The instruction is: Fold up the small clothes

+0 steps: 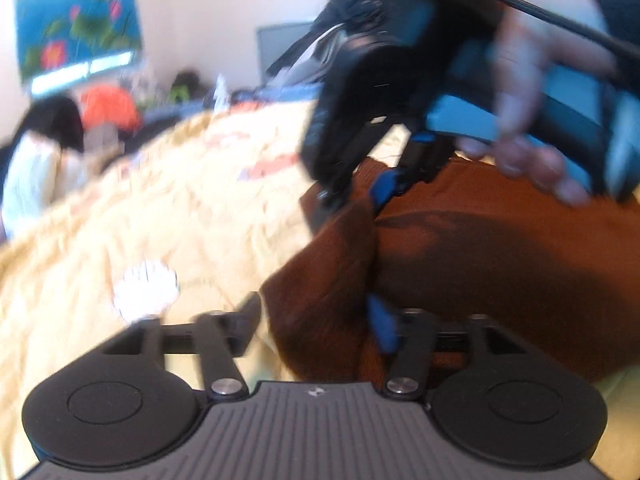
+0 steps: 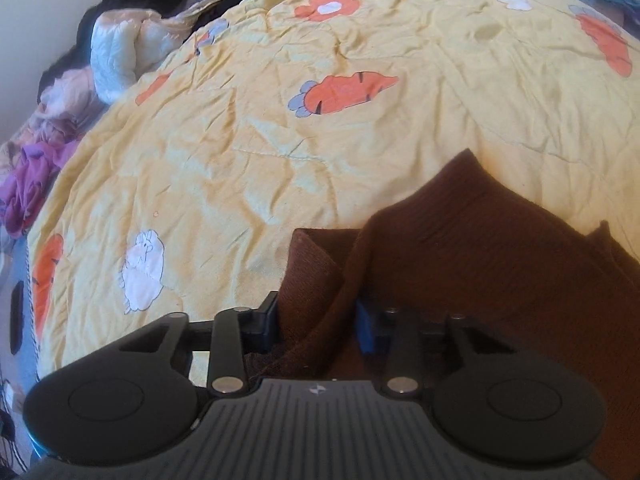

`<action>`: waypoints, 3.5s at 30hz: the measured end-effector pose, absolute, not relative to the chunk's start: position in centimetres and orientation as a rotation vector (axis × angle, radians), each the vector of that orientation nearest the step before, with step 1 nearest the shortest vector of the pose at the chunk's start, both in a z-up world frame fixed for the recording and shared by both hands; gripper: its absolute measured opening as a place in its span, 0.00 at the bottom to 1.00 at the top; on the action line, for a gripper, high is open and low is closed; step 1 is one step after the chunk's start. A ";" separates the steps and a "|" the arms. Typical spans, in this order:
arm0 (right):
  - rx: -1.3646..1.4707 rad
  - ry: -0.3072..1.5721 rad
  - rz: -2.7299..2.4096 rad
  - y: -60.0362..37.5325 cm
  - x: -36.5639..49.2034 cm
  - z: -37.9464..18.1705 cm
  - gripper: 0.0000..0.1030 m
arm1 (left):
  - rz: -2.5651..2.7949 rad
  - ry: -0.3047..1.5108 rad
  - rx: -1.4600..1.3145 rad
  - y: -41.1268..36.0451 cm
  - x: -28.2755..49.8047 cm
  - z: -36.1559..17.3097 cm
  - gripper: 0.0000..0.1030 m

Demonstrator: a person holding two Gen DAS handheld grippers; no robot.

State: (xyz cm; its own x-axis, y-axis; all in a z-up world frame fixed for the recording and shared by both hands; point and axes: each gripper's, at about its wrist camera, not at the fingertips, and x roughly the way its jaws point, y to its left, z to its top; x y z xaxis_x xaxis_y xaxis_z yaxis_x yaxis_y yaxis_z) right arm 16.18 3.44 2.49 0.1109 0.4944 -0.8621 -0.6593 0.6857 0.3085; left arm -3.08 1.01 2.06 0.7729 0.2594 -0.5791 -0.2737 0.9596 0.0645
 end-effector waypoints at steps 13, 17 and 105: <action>0.337 1.047 0.922 -10.3 16.9 5.1 0.22 | 0.044 0.424 0.241 -9.9 -2.7 6.8 0.11; 0.451 0.933 0.873 -21.3 15.7 7.4 0.22 | -0.143 0.363 0.321 -16.9 -3.1 7.1 0.11; 0.382 0.997 0.537 -33.7 4.5 1.0 0.25 | -0.352 0.624 0.168 -9.9 -3.6 2.5 0.13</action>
